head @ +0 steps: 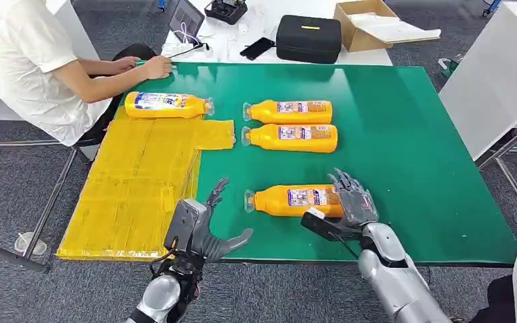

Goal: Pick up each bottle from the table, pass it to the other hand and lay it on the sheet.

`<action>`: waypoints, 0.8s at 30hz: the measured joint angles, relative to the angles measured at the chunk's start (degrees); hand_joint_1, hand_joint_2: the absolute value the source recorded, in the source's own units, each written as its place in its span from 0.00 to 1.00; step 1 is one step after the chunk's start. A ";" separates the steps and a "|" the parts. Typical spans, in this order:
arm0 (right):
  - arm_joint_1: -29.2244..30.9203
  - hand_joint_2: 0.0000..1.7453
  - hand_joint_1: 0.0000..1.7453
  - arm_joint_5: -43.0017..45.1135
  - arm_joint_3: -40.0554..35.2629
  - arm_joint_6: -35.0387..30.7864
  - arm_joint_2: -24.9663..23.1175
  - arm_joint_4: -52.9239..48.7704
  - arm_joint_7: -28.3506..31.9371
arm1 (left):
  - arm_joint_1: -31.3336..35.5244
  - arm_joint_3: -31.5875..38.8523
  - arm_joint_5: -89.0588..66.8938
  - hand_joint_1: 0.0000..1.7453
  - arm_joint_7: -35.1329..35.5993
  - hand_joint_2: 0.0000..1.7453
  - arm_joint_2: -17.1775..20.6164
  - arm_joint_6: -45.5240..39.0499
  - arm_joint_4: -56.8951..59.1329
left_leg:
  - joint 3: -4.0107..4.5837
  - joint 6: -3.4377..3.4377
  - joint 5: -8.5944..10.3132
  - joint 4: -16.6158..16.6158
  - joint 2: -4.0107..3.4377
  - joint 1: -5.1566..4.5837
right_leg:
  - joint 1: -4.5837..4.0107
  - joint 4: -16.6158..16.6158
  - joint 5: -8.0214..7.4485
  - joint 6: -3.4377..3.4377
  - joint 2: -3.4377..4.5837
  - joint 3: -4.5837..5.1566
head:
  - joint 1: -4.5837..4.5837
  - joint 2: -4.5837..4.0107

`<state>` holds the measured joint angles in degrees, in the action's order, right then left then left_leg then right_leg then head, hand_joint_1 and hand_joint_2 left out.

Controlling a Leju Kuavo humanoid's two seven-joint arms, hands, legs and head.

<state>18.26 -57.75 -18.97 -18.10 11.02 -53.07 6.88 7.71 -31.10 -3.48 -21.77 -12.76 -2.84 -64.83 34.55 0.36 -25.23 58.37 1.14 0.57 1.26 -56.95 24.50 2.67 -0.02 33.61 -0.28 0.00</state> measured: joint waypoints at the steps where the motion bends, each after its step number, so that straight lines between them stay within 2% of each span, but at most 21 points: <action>1: 0.32 1.00 0.00 0.09 -0.04 0.27 -0.07 0.40 0.02 | 0.08 0.00 0.02 0.00 -0.02 1.00 -0.02 0.00 0.09 | 0.00 0.00 0.00 0.00 0.00 0.00 | 0.00 0.00 0.00 0.00 0.00 0.00 | 0.02 0.00; 13: 3.74 1.00 0.01 3.45 -0.11 5.31 -0.46 5.33 2.58 | 0.81 -0.18 0.44 0.00 -0.59 1.00 -0.13 0.13 0.87 | -0.15 0.00 0.00 0.00 -0.03 0.00 | 0.00 0.00 -0.02 0.01 0.05 -0.09 | 0.02 0.00; 24: 4.90 1.00 0.01 3.70 -0.28 5.71 -0.37 7.30 3.04 | 1.25 -0.66 0.50 0.00 -0.63 1.00 -0.13 0.17 1.05 | -0.25 0.00 0.00 0.00 -0.03 0.00 | 0.00 0.00 -0.02 0.02 0.05 -0.21 | 0.00 0.00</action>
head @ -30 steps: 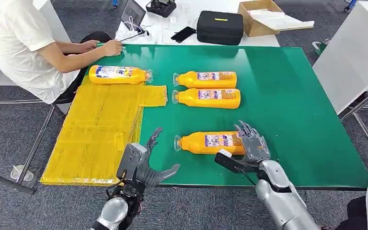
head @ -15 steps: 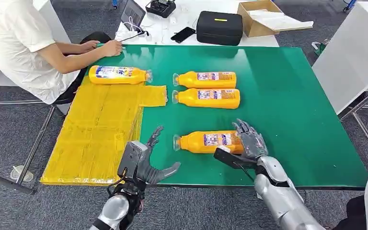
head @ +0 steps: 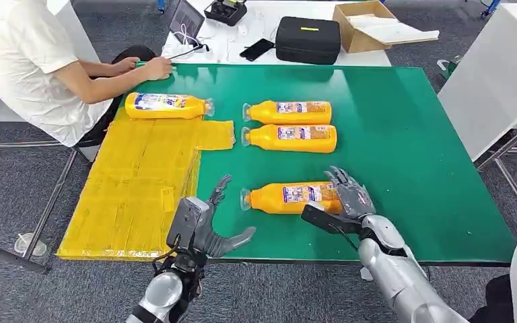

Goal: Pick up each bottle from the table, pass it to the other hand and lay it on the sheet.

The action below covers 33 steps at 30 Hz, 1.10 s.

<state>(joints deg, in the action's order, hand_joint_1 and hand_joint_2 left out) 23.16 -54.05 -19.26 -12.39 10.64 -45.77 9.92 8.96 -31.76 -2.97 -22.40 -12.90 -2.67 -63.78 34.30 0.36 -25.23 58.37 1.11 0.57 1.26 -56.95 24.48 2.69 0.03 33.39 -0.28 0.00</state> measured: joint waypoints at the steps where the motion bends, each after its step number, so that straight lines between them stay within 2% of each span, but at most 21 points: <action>1: 0.02 1.00 0.01 0.00 0.00 0.00 0.00 0.06 0.02 | 0.03 -0.02 0.00 0.00 0.00 1.00 0.00 0.00 0.00 | 0.00 0.00 0.00 0.00 0.00 0.00 | 0.00 0.00 0.00 0.00 0.00 -0.01 | 0.02 0.00; 2: 0.09 1.00 0.04 0.00 -0.02 0.00 0.00 0.17 0.02 | 0.10 -0.07 0.00 0.00 0.00 1.00 0.00 0.00 0.07 | 0.00 0.01 0.01 0.00 0.00 0.00 | 0.00 0.00 -0.01 0.01 0.00 -0.01 | 0.02 0.00; 3: 0.22 1.00 0.82 0.00 -0.06 0.00 0.00 0.37 0.02 | 0.23 -0.20 0.00 0.00 0.00 1.00 0.00 0.00 0.24 | -0.01 0.03 0.02 0.00 0.00 0.00 | 0.00 0.00 -0.03 0.04 0.00 -0.01 | 0.02 0.00; 5: 0.26 1.00 1.00 0.00 -0.07 0.00 0.00 0.50 0.02 | 0.27 -0.28 0.00 0.00 0.00 1.00 0.00 0.00 0.33 | -0.01 0.03 0.02 0.00 0.00 0.00 | 0.00 0.00 -0.03 0.04 0.00 -0.02 | 0.04 0.00; 33: 3.13 1.00 1.00 2.93 -2.10 1.84 0.72 4.61 1.38 | 0.78 -0.46 1.70 0.00 -0.79 1.00 0.00 -0.79 0.87 | -0.29 0.04 0.02 0.00 -0.15 0.01 | -0.01 0.03 -0.05 0.04 0.02 -0.22 | 0.02 0.00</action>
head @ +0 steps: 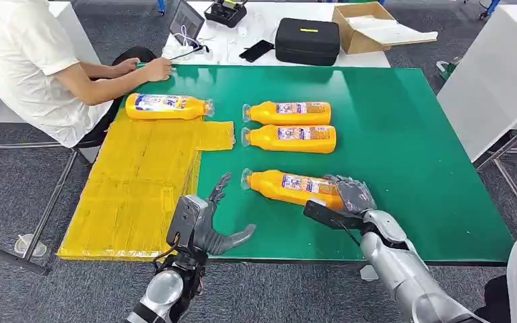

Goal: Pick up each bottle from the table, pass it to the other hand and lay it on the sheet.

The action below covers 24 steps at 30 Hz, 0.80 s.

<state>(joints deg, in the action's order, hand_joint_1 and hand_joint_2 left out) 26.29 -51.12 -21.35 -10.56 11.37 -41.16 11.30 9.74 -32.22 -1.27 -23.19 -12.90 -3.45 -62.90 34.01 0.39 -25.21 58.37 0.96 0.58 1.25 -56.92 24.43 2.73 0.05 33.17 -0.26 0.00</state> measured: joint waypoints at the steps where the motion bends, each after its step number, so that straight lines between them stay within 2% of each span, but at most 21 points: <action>1: 0.03 1.00 1.00 0.02 -0.04 0.00 0.00 0.13 0.00 | 0.00 0.00 0.02 0.00 0.00 1.00 0.00 0.00 0.00 | -0.01 0.00 0.00 0.00 0.00 0.00 | 0.00 0.00 0.00 0.00 0.00 -0.02 | 0.00 0.00; 8: 0.12 1.00 1.00 2.40 -0.07 0.09 -0.09 0.65 0.74 | 0.04 0.02 1.90 0.00 -2.10 1.00 -0.15 -0.33 0.04 | -0.06 0.00 0.00 0.00 0.00 0.00 | -0.01 0.00 0.00 0.00 0.00 -0.09 | 0.00 0.00; 15: -1.02 1.00 1.00 13.54 2.93 2.75 -1.05 0.98 7.51 | -0.85 1.53 12.78 0.00 -6.77 1.00 -1.27 1.77 -1.03 | -0.06 0.00 0.00 0.00 -0.05 0.00 | -0.01 0.00 -0.01 -0.01 0.02 -0.07 | 0.02 0.00; 24: -3.60 1.00 1.00 20.63 7.54 2.73 -3.04 0.35 10.38 | -2.97 3.96 20.83 0.00 -9.66 1.00 -1.44 2.05 -3.87 | -0.01 0.00 -0.01 -0.01 -0.04 0.03 | -0.04 0.00 0.00 -0.01 0.01 -0.05 | -0.02 0.00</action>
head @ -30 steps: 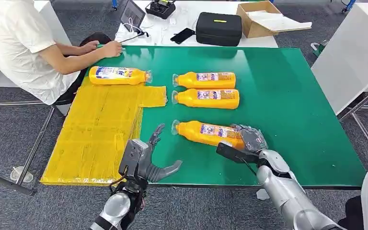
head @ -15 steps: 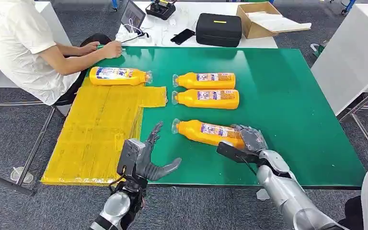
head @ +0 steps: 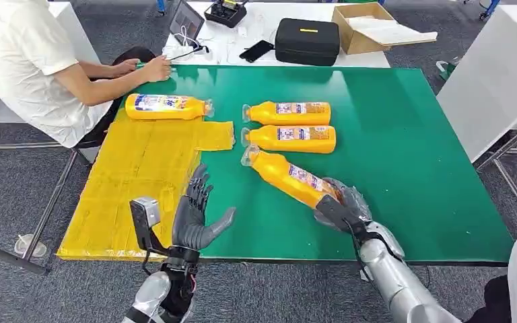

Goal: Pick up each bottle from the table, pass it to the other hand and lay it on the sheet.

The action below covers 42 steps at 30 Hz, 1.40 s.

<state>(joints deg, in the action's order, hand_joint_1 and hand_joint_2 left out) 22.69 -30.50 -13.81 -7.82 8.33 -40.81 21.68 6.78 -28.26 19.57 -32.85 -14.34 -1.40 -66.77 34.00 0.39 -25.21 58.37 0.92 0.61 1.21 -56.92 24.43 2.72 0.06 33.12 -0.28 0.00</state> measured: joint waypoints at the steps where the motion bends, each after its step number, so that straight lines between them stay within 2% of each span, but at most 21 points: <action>1: -0.22 1.00 1.00 0.69 0.35 0.00 -0.13 -0.11 0.29 | -0.15 0.15 1.33 0.00 0.18 1.00 0.00 0.73 -0.11 | 0.01 0.00 0.00 0.00 0.00 0.00 | 0.01 0.00 0.00 0.00 0.00 0.00 | 0.02 0.00; 9: -2.19 1.00 1.00 6.43 3.46 -0.20 -2.23 -1.66 4.83 | -1.87 1.03 11.29 0.00 2.91 1.00 0.33 10.34 1.12 | 0.18 0.00 0.00 0.00 0.04 -0.03 | 0.03 0.00 0.00 0.00 -0.01 0.15 | 0.00 0.02; 14: -3.83 1.00 1.00 7.63 3.67 1.27 -3.65 -3.52 6.56 | -1.07 0.90 5.37 0.00 1.55 1.00 0.63 6.87 2.86 | 0.27 0.00 0.00 0.00 0.02 -0.01 | 0.00 -0.01 0.00 0.00 0.00 0.26 | 0.00 0.00; 27: -4.60 1.00 1.00 8.22 3.69 4.30 -4.66 -4.74 7.15 | -0.06 0.31 1.53 0.00 1.18 1.00 0.68 5.82 4.79 | 0.42 0.00 0.01 0.00 0.07 -0.02 | 0.07 -0.01 0.00 0.00 -0.01 0.36 | 0.04 0.00; 30: -4.52 1.00 1.00 7.11 -0.16 8.66 -7.63 -5.22 8.09 | 3.80 -0.85 -1.99 0.00 -0.33 1.00 0.31 7.31 9.14 | 0.46 -0.01 0.04 0.00 0.02 -0.01 | 0.02 -0.01 -0.03 -0.01 -0.01 0.45 | 0.02 0.02; 42: -4.37 1.00 1.00 7.46 -5.36 8.48 -9.42 -6.49 8.22 | 7.67 2.30 2.88 0.00 1.95 1.00 -0.39 10.98 10.99 | 0.64 -0.03 0.06 0.00 0.09 -0.01 | 0.05 -0.04 -0.02 -0.01 -0.03 0.56 | 0.04 0.00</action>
<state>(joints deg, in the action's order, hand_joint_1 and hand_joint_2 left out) 18.31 -23.04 -19.17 0.65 -1.09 -47.30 29.90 14.45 -25.96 22.45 -30.90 -14.73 9.57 -55.78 34.64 0.37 -25.15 58.37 1.02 0.60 1.25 -56.96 24.40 2.71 0.03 33.69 -0.24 0.00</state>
